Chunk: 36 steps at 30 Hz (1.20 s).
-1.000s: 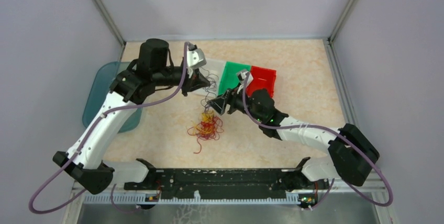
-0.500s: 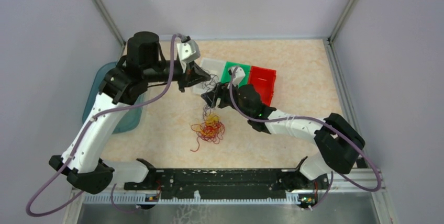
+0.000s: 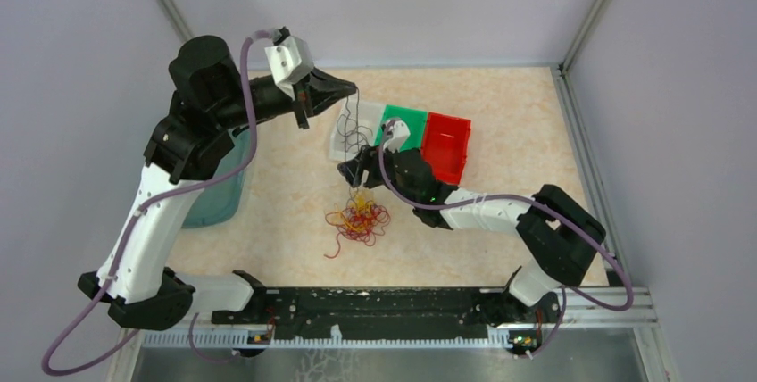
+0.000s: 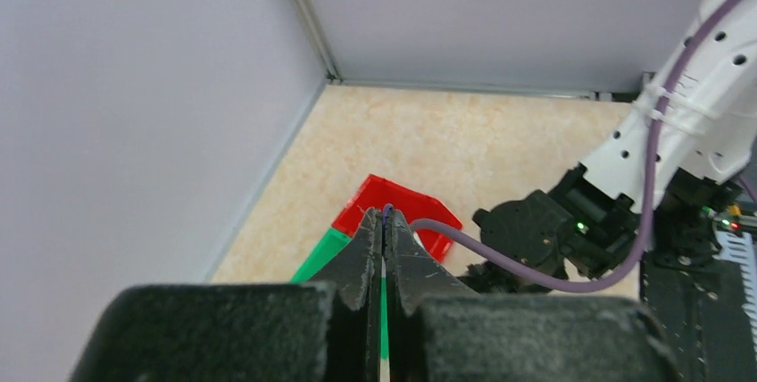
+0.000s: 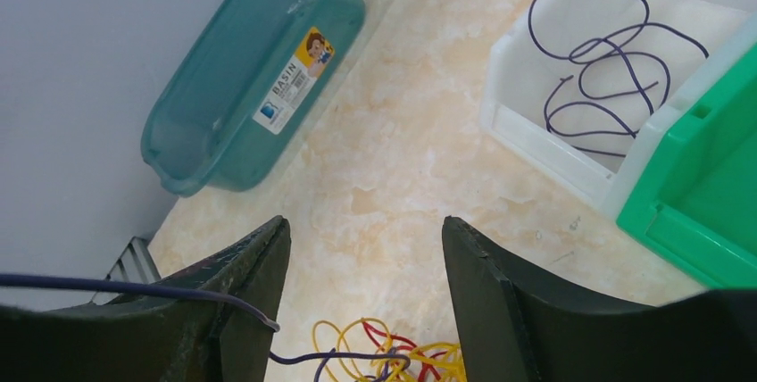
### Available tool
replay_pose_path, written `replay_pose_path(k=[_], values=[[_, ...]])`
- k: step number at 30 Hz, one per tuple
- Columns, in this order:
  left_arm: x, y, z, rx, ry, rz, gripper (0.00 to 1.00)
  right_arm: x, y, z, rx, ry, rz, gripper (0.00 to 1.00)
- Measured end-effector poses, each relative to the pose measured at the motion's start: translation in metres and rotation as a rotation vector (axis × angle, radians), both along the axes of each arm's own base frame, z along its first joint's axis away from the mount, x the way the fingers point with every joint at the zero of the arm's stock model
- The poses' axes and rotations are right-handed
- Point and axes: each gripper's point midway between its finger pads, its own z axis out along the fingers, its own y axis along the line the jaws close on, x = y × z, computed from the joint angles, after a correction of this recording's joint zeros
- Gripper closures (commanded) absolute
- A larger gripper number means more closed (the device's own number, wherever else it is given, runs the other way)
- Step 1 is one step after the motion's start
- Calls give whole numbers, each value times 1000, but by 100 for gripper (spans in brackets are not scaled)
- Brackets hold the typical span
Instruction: Untangle the cables
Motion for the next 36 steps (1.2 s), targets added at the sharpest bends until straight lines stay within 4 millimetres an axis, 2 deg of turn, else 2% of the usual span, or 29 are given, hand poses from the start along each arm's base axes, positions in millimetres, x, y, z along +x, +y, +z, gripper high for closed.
replay_pose_path(k=[6, 8, 12, 15, 18, 21, 24, 28, 30, 36], values=[[14, 5, 35, -82, -134, 76, 100, 4, 3, 11, 56, -21, -15, 38], [13, 9, 57, -130, -218, 97, 100, 4, 2, -1, 38, -4, -17, 38], [1, 25, 104, -226, -381, 135, 100, -3, -4, -37, -29, 49, -17, 38], [-11, 39, 137, -288, -485, 164, 100, -6, -8, -48, -54, 70, -18, 39], [-20, 51, 159, -332, -570, 197, 100, -7, -7, -47, -53, 67, -17, 40], [-22, 60, 171, -358, -630, 234, 100, -8, -8, -48, -51, 67, -19, 41], [-24, 67, 180, -376, -683, 266, 100, -11, -12, -58, -60, 86, -23, 43], [-25, 72, 190, -386, -743, 293, 100, -16, -14, -71, -82, 114, -21, 56], [-26, 74, 195, -389, -778, 305, 100, -18, -12, -73, -84, 118, -18, 69], [-31, 83, 215, -410, -891, 345, 100, -21, -13, -85, -97, 143, -19, 95]])
